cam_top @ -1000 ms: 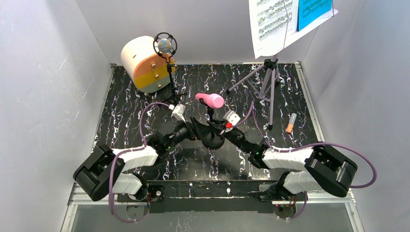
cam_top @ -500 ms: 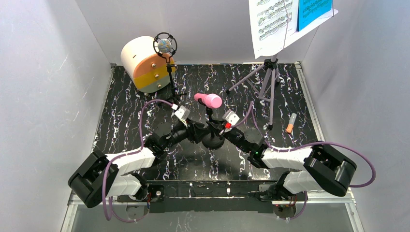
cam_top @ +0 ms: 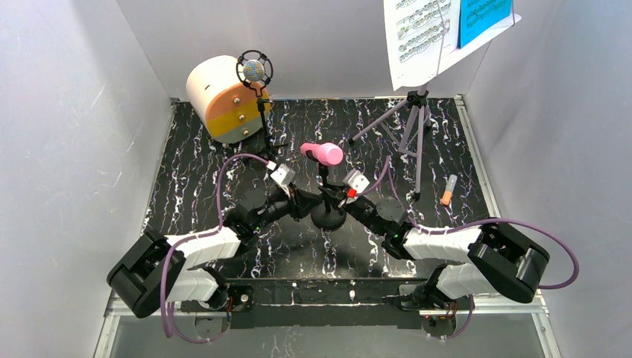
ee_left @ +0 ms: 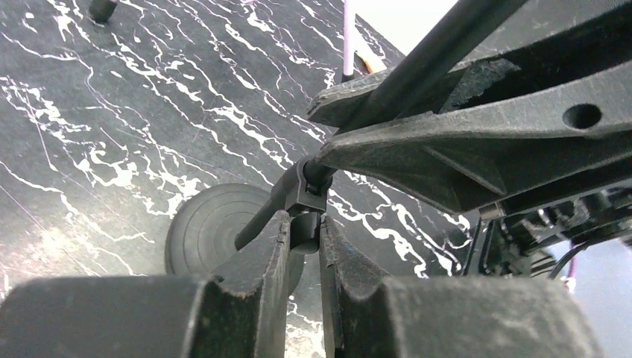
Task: Pack up the instrument practice props
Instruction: Unscrew the knob on the microphone stand.
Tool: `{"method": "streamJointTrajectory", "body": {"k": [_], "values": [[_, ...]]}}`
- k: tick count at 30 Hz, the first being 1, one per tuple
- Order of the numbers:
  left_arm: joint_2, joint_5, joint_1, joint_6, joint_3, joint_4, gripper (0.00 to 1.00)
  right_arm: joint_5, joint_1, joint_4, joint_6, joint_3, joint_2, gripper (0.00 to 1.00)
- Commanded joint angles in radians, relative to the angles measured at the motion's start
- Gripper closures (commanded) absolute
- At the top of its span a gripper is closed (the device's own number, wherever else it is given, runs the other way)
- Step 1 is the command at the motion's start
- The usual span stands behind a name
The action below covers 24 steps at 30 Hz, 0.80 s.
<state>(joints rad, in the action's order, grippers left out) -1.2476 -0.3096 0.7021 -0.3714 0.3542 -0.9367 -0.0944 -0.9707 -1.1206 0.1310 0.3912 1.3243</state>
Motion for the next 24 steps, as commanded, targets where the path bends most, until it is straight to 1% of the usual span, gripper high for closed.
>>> {"method": "streamJointTrajectory", "body": {"k": [1,5,10,14,17,20,24], "values": [[-0.031,0.078,0.0,-0.225,0.027,-0.017,1.0,0.049,-0.017,0.2,0.007,-0.022,0.046,0.99],[-0.044,0.131,-0.001,-0.457,0.006,-0.042,1.0,0.048,-0.019,0.202,0.007,-0.02,0.046,0.99],[-0.045,0.234,-0.017,-0.813,-0.058,-0.066,1.0,0.05,-0.019,0.209,0.006,-0.015,0.048,0.99],[-0.066,0.258,-0.023,-1.087,-0.088,-0.101,1.0,0.047,-0.017,0.215,0.005,-0.012,0.048,0.99],[-0.081,0.242,-0.024,-1.193,-0.08,-0.119,1.0,0.043,-0.019,0.22,0.004,-0.01,0.05,0.99],[-0.092,0.229,-0.023,-1.252,-0.071,-0.132,1.0,0.043,-0.019,0.226,0.002,-0.005,0.05,0.99],[-0.099,0.227,-0.028,-1.242,-0.074,-0.146,1.0,0.042,-0.019,0.228,0.004,-0.006,0.047,0.99]]}}
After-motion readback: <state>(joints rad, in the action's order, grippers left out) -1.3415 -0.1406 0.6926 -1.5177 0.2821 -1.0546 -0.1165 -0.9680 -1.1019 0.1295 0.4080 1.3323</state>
